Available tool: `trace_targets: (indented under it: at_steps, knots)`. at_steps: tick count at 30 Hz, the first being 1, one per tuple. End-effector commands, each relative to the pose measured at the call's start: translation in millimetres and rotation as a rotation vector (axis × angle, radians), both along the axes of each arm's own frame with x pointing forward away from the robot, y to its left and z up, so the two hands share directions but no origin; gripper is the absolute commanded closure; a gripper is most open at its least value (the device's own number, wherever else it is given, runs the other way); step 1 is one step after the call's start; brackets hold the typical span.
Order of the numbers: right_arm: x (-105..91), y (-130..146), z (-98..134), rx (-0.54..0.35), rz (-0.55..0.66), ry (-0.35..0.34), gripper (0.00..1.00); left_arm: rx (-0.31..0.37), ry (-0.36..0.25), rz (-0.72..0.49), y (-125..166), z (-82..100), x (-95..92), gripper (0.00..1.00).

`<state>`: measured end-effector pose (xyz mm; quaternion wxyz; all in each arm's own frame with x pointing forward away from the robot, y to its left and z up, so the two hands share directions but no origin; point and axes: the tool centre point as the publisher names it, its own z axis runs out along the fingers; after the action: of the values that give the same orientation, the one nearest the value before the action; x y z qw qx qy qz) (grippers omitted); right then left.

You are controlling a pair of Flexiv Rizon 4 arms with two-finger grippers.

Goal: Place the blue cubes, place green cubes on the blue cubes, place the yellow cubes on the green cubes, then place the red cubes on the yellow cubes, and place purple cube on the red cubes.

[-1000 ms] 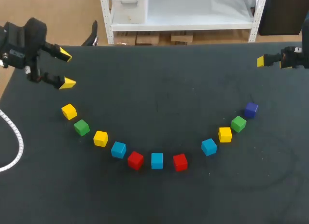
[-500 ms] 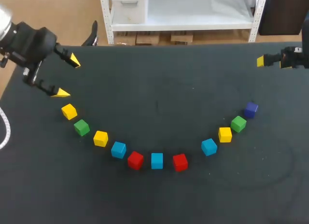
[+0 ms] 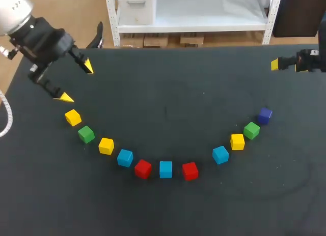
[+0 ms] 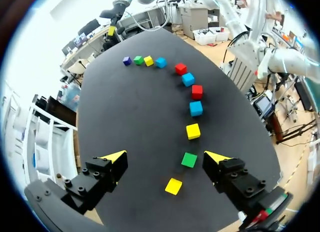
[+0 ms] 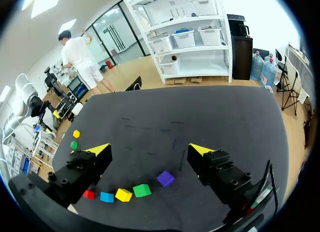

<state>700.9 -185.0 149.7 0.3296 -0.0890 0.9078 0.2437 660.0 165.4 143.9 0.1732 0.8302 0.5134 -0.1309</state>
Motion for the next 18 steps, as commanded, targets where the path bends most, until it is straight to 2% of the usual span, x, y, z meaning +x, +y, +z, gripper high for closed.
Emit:
trace_targets:
  at_steps: [1,10,18]
  knots:
    - [-0.3,0.3,0.1,0.0,-0.001,0.0,0.0,0.075,0.125,-0.036,-12.7,-1.0,-2.9,0.0]
    - [-0.3,0.3,0.1,0.0,-0.001,0.0,0.0,0.008,0.217,-0.022,-32.3,-21.3,-29.1,0.0]
    - [-0.3,0.3,0.1,0.0,-0.001,0.0,0.0,-0.02,0.248,0.003,-36.5,-30.9,-34.6,0.0]
